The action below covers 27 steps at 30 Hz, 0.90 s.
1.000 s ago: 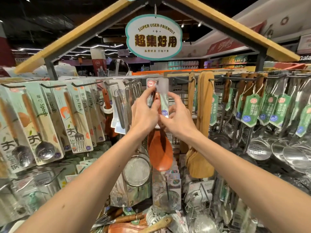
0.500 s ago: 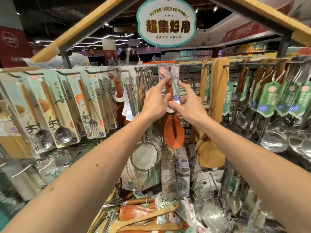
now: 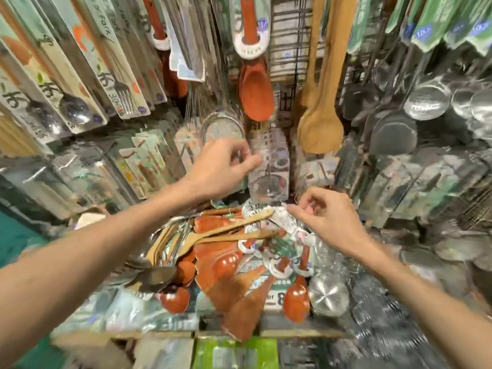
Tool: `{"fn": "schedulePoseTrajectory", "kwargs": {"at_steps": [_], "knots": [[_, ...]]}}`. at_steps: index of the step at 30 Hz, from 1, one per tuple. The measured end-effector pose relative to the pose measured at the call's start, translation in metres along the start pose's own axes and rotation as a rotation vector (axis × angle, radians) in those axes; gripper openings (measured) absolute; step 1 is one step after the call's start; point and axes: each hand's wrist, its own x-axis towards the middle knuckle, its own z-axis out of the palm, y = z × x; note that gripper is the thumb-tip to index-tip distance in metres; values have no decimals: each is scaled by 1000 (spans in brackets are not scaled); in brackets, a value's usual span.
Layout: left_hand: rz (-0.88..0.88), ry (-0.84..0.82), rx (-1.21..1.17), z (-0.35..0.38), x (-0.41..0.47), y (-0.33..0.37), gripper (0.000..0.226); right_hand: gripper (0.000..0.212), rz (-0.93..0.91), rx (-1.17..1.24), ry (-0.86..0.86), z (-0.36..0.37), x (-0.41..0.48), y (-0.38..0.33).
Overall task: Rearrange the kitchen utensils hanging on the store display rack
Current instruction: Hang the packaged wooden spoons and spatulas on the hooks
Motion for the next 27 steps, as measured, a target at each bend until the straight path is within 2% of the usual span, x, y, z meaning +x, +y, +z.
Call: {"fn": "schedulePoseTrajectory", "kwargs": {"at_steps": [5, 9, 11, 16, 20, 22, 24, 27], "knots": [[-141, -361, -47, 94, -81, -39, 27, 36, 336, 64, -80, 69, -79, 95], [-257, -452, -158, 181, -111, -69, 13, 20, 535, 22, -97, 91, -109, 145], [-313, -479, -185, 219, -117, -84, 11, 23, 628, -7, -118, 93, -115, 157], [-487, -507, -11, 285, -120, -131, 43, 29, 707, 43, -123, 103, -104, 176], [-578, -566, 111, 285, -125, -136, 71, 43, 792, 93, -173, 124, -85, 183], [-559, -577, 182, 288, -125, -137, 82, 52, 820, 131, -202, 137, -76, 185], [-532, -558, 239, 293, -127, -139, 86, 66, 857, 172, -203, 150, -71, 187], [-499, -558, 301, 299, -129, -146, 79, 67, 870, 130, -160, 163, -69, 192]]}}
